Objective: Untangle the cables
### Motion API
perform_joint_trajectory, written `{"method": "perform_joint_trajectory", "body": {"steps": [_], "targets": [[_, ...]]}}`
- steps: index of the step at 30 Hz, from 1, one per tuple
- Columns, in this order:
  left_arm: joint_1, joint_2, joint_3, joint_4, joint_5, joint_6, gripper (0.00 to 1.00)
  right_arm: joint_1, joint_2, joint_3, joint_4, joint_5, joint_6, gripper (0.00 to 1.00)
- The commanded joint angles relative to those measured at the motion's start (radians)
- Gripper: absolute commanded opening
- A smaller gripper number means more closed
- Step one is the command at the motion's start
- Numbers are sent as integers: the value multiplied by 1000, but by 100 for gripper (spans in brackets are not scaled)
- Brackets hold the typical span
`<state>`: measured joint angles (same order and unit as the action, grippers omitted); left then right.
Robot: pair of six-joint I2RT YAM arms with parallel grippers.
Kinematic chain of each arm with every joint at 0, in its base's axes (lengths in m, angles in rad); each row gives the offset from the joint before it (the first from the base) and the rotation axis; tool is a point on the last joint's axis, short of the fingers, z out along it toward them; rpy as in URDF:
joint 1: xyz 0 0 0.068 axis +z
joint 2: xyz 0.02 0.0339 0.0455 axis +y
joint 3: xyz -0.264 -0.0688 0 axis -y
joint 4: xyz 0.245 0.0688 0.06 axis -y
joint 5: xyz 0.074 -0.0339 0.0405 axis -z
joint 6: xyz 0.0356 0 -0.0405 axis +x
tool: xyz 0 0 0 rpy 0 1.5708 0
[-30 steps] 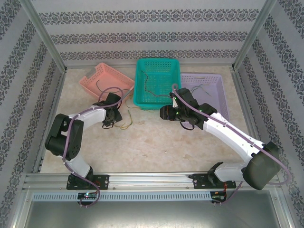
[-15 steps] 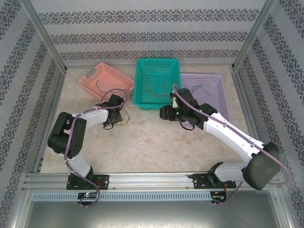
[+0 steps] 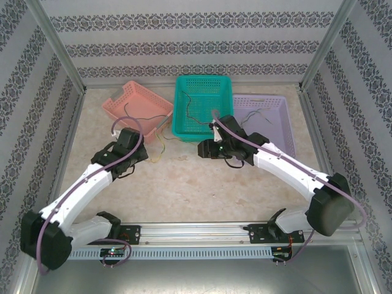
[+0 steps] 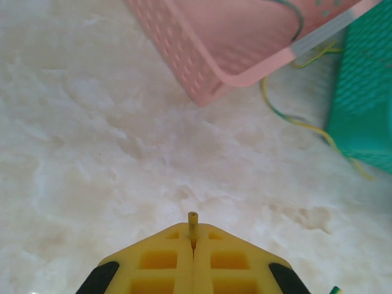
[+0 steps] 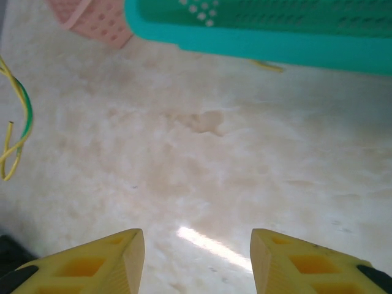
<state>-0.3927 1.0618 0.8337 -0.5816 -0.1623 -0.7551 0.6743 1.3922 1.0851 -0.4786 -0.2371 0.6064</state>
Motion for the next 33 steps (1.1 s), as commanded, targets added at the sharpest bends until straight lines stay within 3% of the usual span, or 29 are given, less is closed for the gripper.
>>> {"method": "perform_joint_trajectory", "body": {"steps": [1, 7, 16, 27, 32, 33], "targets": [[-6, -49, 45, -59, 48, -76, 0, 21, 21, 48, 194, -193, 73, 50], [-5, 16, 149, -15, 133, -317, 0, 80, 78, 63, 445, -373, 176, 48], [-3, 89, 264, -7, 271, -479, 0, 72, 116, -9, 751, -329, 309, 39], [-3, 93, 256, 32, 332, -527, 0, 38, 145, 15, 780, -313, 327, 26], [-3, 86, 223, 133, 378, -604, 0, 44, 153, 26, 757, -300, 272, 0], [-4, 84, 226, 148, 383, -617, 0, 49, 149, 22, 744, -287, 247, 0]]}}
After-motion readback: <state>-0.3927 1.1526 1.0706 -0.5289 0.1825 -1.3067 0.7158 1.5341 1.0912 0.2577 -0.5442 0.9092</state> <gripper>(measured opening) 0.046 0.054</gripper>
